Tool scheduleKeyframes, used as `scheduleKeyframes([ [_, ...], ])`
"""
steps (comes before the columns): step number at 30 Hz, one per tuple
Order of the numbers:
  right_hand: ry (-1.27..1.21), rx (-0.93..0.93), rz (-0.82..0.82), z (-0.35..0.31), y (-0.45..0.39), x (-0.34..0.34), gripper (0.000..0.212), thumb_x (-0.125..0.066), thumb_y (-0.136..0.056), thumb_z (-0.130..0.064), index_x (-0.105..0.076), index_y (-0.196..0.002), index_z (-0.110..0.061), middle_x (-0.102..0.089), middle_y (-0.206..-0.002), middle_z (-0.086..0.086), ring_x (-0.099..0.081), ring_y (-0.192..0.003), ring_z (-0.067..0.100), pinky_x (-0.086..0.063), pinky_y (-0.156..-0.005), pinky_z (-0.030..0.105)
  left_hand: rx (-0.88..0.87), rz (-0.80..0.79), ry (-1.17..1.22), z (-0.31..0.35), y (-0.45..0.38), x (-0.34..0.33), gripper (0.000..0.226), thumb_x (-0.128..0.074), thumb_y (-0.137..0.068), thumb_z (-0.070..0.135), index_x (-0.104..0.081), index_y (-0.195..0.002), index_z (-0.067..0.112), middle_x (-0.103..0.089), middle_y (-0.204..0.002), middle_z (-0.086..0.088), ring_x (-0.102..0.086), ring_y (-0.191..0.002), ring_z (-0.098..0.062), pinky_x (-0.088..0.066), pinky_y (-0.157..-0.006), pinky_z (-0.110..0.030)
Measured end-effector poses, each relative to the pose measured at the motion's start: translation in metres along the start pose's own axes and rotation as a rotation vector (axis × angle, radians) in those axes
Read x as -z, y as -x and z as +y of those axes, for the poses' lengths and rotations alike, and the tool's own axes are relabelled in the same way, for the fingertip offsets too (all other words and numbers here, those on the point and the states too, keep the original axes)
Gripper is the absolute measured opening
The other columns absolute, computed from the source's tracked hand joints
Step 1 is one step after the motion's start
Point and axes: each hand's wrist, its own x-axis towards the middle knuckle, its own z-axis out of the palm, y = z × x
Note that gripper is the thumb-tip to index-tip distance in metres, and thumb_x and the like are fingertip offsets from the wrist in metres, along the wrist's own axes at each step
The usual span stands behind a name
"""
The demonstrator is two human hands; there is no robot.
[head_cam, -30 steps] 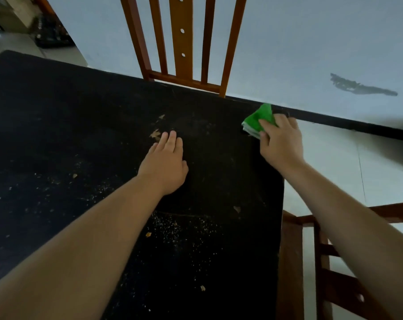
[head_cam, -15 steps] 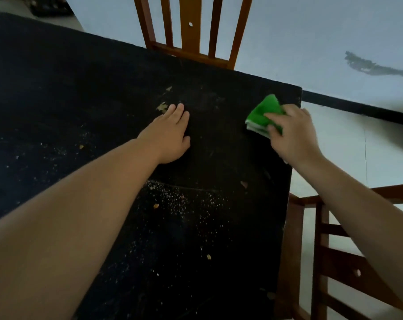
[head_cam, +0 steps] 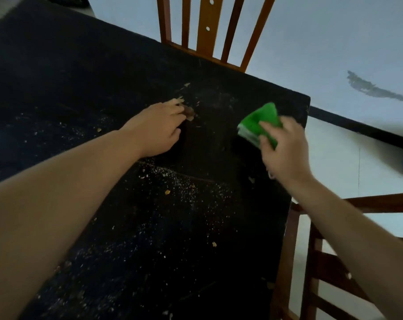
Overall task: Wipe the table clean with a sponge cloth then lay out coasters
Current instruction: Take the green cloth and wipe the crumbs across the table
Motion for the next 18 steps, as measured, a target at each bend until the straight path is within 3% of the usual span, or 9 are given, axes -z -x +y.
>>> scheduleKeyframes([
  [2, 0.067, -0.087, -0.086, 0.007, -0.007, -0.009, 0.032, -0.052, -0.086, -0.010, -0.059, -0.116, -0.001, -0.053, -0.117, 0.024, -0.046, -0.104, 0.040, -0.035, -0.086, 0.031, 0.043, -0.041, 0.001, -0.004, 0.010, -0.011, 0.047, -0.033, -0.097, 0.020, -0.025, -0.143, 0.010, -0.016, -0.154, -0.006, -0.005, -0.144, -0.020, -0.010, -0.116, -0.033],
  [5, 0.138, 0.002, -0.110, 0.001, 0.009, -0.019, 0.033, -0.050, -0.081, -0.010, -0.062, -0.108, 0.004, -0.056, -0.107, 0.028, -0.052, -0.090, 0.044, -0.045, -0.079, 0.040, 0.091, -0.114, 0.071, -0.008, 0.014, -0.022, 0.051, -0.031, -0.097, 0.012, -0.015, -0.145, 0.013, -0.006, -0.156, -0.003, 0.000, -0.144, -0.019, -0.013, -0.117, -0.034],
  [8, 0.092, 0.108, -0.102, -0.021, 0.049, -0.020, 0.033, -0.049, -0.077, -0.016, -0.067, -0.098, 0.003, -0.063, -0.094, 0.025, -0.061, -0.077, 0.037, -0.050, -0.067, 0.035, 0.095, -0.089, 0.096, -0.010, 0.009, -0.020, 0.050, -0.031, -0.096, 0.009, -0.018, -0.145, 0.014, -0.008, -0.156, -0.002, -0.001, -0.144, -0.017, -0.014, -0.116, -0.034],
  [11, -0.048, 0.174, -0.218, -0.043, 0.083, -0.012, 0.041, -0.041, -0.079, -0.024, -0.067, -0.098, 0.000, -0.065, -0.093, 0.019, -0.063, -0.076, 0.029, -0.051, -0.066, 0.030, 0.085, -0.051, 0.121, -0.007, 0.016, -0.020, 0.050, -0.031, -0.096, 0.010, -0.021, -0.144, 0.015, -0.010, -0.156, -0.002, -0.001, -0.144, -0.017, -0.013, -0.116, -0.036],
  [15, -0.001, 0.059, -0.046, -0.028, 0.061, 0.001, 0.037, -0.048, -0.082, -0.020, -0.063, -0.105, 0.005, -0.060, -0.098, 0.028, -0.059, -0.086, 0.041, -0.047, -0.074, 0.037, 0.071, 0.075, 0.147, 0.001, 0.045, -0.025, 0.048, -0.031, -0.097, 0.013, -0.022, -0.144, 0.012, -0.015, -0.154, -0.003, -0.004, -0.144, -0.014, -0.009, -0.116, -0.029],
  [18, 0.062, -0.164, -0.063, -0.018, 0.055, 0.002, 0.036, -0.054, -0.087, -0.015, -0.055, -0.120, 0.000, -0.052, -0.115, 0.025, -0.051, -0.102, 0.037, -0.039, -0.083, 0.033, 0.076, 0.213, 0.174, 0.000, 0.072, -0.037, 0.047, -0.033, -0.096, 0.013, -0.027, -0.142, 0.007, -0.023, -0.152, -0.007, -0.010, -0.143, -0.017, -0.008, -0.115, -0.026],
])
